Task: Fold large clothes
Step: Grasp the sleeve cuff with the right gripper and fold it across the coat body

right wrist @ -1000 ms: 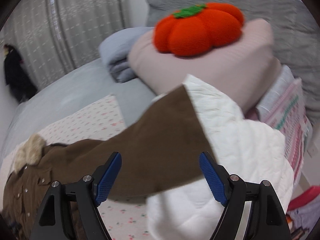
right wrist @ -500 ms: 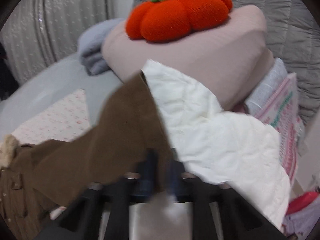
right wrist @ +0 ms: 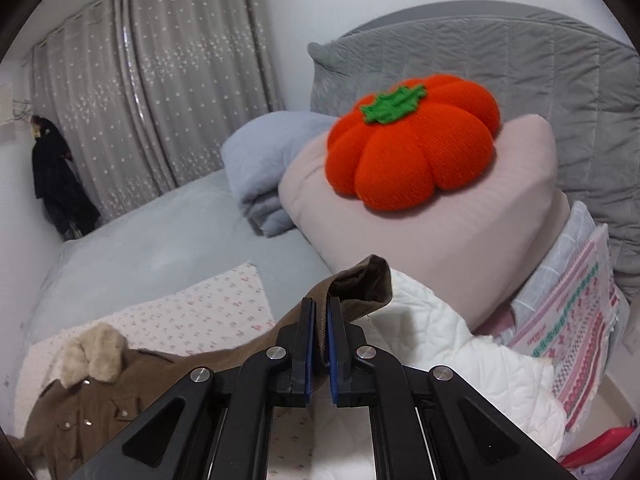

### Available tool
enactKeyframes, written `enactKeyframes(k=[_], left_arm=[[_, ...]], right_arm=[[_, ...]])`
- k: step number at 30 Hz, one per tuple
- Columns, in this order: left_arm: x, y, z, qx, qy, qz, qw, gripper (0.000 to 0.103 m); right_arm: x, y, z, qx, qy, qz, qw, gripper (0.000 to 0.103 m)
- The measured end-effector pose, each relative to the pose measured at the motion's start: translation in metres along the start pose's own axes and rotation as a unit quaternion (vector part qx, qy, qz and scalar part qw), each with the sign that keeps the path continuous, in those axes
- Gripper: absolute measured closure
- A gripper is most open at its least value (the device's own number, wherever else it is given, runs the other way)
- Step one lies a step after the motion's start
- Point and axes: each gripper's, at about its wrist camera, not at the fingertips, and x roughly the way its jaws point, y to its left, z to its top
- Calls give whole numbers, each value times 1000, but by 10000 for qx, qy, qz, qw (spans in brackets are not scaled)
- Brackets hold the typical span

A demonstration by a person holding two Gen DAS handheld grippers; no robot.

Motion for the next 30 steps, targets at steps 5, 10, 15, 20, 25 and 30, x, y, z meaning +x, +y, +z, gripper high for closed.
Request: enactKeyframes(k=[5,10,15,20,25,30], left_arm=[[-46,49,8,-761,-165,-766,9940,11],[-102,123,8,-1489,-719,-617,9843,11],[-139,187,-7,-2111,-1088,-377,9707,11],[-166,231,-32,-2507,-1311,-77,9591,11],[-169,252,-57,-2875,-1305,-30,9489,11],[-165,268,-57,-3027,-1295,-17,9443,11]], right_arm=[[-20,60,23,-383,-218,538,9976,98],[-39,148,38,-985,-341,1263,9865,98],[-50,236,32,-1546,-318,1927,9685,98],[-64,322,13,-1988,-250,2842,9376,100],[-58,388,-26,-2778,81,2836,9178,98],[-14,369,-69,-2802,671,2443,9259,59]])
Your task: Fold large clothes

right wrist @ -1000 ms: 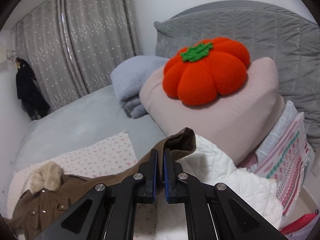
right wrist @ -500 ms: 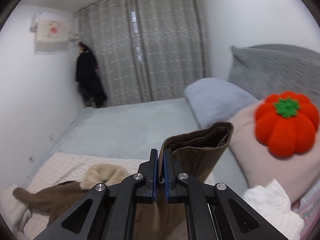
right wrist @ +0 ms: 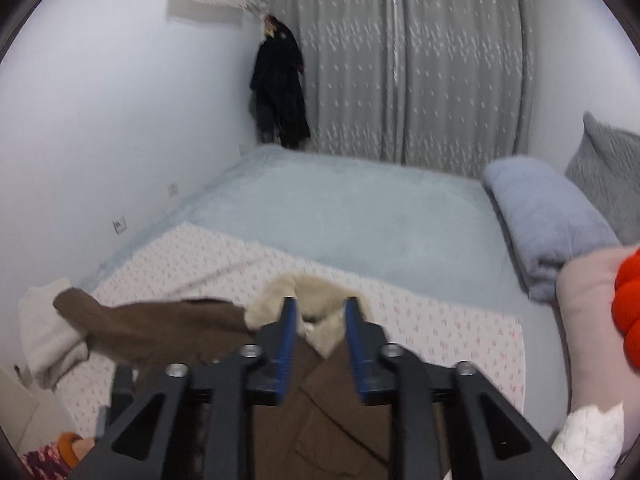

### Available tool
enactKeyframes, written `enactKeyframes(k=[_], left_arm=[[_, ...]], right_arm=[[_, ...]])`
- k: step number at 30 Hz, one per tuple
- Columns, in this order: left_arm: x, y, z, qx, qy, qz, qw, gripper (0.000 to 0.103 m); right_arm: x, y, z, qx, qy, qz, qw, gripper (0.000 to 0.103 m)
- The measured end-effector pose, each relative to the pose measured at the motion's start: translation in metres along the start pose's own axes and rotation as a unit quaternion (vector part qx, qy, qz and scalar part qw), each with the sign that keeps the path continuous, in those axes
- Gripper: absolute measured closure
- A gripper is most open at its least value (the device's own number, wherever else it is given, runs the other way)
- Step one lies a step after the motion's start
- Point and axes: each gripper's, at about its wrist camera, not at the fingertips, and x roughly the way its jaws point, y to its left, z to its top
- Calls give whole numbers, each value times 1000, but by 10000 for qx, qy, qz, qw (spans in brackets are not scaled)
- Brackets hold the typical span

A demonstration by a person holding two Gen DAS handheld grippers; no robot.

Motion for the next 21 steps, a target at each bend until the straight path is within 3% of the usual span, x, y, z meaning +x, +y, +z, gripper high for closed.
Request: enactKeyframes(k=[1,7,14,21], left_arm=[[3,2,4,-44,15,-33,10000,11],[44,-15,45,363,93,106,9992,11],[114,-22,95,696,330,266,9967,18],[181,-25,113,996,886,538,9896,50]], right_arm=[[10,-6,-14,54,143,-82,9998,53],[52,-57,-89,505,751,-286,9955,48],[76,-95,-148,653,1056,-591,9905,39],[94,-115,-186,850,1216,-630,9869,39]])
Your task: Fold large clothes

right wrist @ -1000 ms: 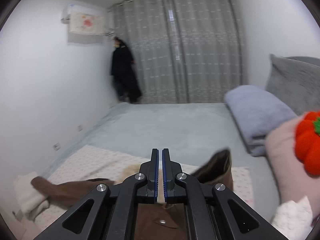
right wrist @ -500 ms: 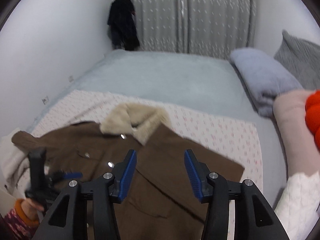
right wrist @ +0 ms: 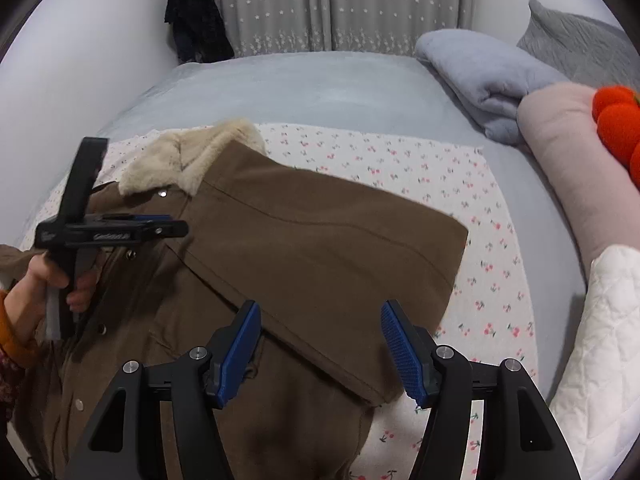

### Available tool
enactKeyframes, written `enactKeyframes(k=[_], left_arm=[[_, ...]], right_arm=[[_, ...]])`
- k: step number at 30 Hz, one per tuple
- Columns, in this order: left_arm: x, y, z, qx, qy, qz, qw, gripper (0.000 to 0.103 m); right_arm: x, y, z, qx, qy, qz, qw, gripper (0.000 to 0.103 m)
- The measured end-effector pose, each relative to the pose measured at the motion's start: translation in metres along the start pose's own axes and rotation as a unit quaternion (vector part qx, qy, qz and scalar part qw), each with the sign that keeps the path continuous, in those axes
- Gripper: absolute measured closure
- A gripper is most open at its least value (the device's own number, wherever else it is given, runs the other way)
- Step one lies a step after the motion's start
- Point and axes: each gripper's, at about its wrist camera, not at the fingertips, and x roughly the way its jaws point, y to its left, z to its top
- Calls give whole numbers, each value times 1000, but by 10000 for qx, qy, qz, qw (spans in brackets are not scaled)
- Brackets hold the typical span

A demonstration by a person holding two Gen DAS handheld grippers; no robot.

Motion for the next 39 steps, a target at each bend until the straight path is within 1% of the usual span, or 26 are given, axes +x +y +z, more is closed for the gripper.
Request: enactKeyframes(k=[2,4,5,7,8,9,10,11,14,16,17,19,20,22,25,26,28,29,30,31,32,33,34,35,37,39], left_arm=[[4,-3,4,36,-14,-18,10000,60],[2,-8,8,39,-43,31,10000,88],[-3,-11,10,34,-91,56,9999,92],[-21,-22,12,62,-302,20,9995,95],[-33,-28,13,140,-442,-155,9988,96],[-50,-35,15,159,-631,-306,9974,96],[-63,-41,16,162,-754,-398,9962,96],[-80,-48,18,196,-904,-458,9947,96],[-135,-64,20,287,-1398,-502,9885,97],[-170,-63,16,280,-1728,-416,9837,97],[-187,-59,11,245,-1909,-315,9808,97],[-204,-49,-1,133,-2069,-122,9782,97],[-209,-37,-12,45,-2107,65,9775,97],[-206,-18,-31,-148,-2009,286,9791,96],[-173,26,-71,-619,-1431,478,9866,92],[-150,45,-84,-770,-1010,609,9900,92],[-124,71,-99,-1093,-591,694,9898,92],[-114,82,-104,-1249,-476,604,9892,92],[-109,92,-105,-1401,-477,494,9878,87],[-109,99,-104,-1495,-580,398,9863,78],[-110,101,-102,-1514,-666,325,9857,72],[-110,102,-98,-1499,-760,268,9854,58],[-109,101,-92,-1465,-809,251,9856,51],[-104,101,-86,-1409,-824,263,9862,50],[-92,99,-74,-1397,-700,272,9873,50],[-81,99,-64,-1410,-644,245,9876,50]], right_arm=[[6,-6,-7,52,68,-9,10000,39],[11,-10,-15,72,141,-60,9999,39],[13,-12,-19,76,180,-118,9997,39],[12,-17,-23,98,127,-168,9997,39],[11,-20,-23,143,63,-150,9998,39],[8,-25,-24,227,-20,-115,9997,37],[5,-29,-25,324,-89,-97,9994,32],[2,-35,-26,444,-164,-85,9988,30],[-7,-52,-26,737,-252,19,9970,28],[-11,-62,-24,863,-289,88,9958,27],[-13,-67,-23,939,-314,129,9950,27],[-15,-77,-22,1119,-363,244,9928,24],[-15,-80,-22,1203,-373,296,9916,24],[-10,-85,-21,1379,-344,432,9889,23],[5,-87,-20,1509,-253,561,9866,23],[11,-87,-18,1541,-202,599,9860,23],[24,-84,-14,1631,-87,698,9841,23],[31,-83,-10,1686,-38,759,9828,23],[37,-82,-5,1741,-14,819,9813,23],[42,-81,0,1790,4,874,9800,23],[48,-81,4,1838,17,932,9785,23],[52,-80,9,1869,31,986,9774,23],[58,-79,13,1898,36,1021,9765,23],[64,-80,18,1930,42,1042,9756,23],[76,-82,25,2020,65,1111,9730,23],[87,-88,30,2220,79,1217,9674,23]])
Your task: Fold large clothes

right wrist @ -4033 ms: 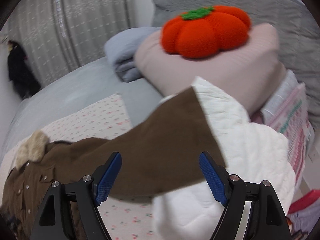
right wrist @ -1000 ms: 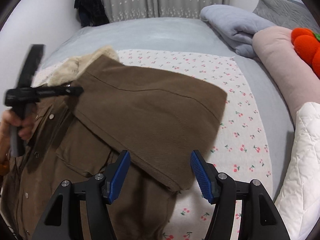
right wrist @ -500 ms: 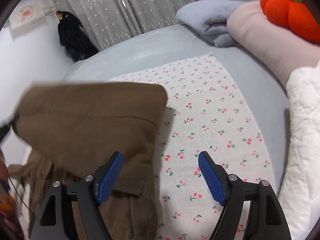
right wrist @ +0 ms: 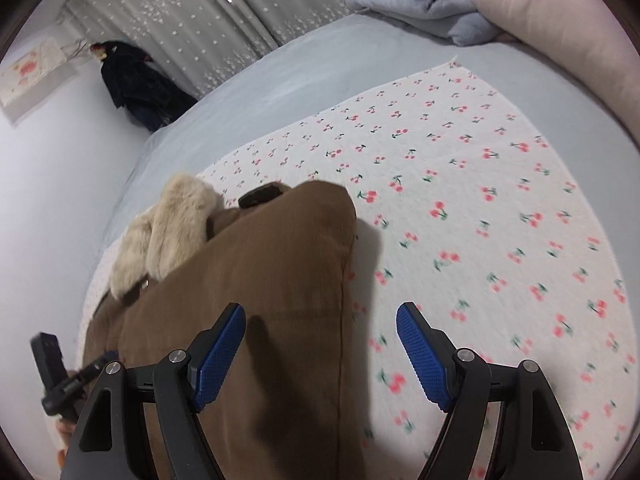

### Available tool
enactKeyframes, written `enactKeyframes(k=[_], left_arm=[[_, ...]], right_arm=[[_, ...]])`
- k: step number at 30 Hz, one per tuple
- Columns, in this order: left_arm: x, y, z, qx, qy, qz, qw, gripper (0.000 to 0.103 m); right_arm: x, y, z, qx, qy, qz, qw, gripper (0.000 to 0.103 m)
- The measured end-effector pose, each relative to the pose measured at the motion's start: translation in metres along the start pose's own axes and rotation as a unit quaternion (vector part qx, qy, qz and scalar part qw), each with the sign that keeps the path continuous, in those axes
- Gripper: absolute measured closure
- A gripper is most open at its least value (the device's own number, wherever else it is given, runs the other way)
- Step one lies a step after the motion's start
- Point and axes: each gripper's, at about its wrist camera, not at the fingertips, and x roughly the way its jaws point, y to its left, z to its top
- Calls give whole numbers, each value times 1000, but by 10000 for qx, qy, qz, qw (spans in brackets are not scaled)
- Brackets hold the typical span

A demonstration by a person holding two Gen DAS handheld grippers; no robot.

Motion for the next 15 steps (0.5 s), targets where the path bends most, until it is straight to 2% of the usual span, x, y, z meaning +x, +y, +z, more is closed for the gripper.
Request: enactKeyframes(k=[2,3,4,5,7,9,10,12,14,15], left_arm=[[8,-6,5,95,-53,39,9999,67],[12,-10,9,183,-53,94,9998,88],[13,-13,11,233,-49,154,9996,95],[10,-16,12,250,-134,190,9994,96],[-9,-21,11,269,-594,178,9977,96],[-19,-20,10,185,-813,178,9964,96],[-17,-17,9,157,-846,229,9960,96],[-2,-8,6,-11,-644,377,9972,96],[9,-3,4,-101,-565,393,9976,96],[7,-4,3,-79,-621,402,9972,96]], right_arm=[[5,-5,6,185,-32,73,9998,23],[6,-9,9,293,-52,103,9995,23],[7,-13,11,416,-57,167,9990,23],[8,-16,14,530,-61,262,9982,23],[9,-22,18,709,-75,448,9964,23],[15,-22,21,742,-21,591,9955,23],[20,-22,24,725,37,631,9954,23],[39,-20,29,707,299,630,9951,25],[54,-17,30,790,383,673,9939,59],[55,-11,30,768,326,637,9945,83]])
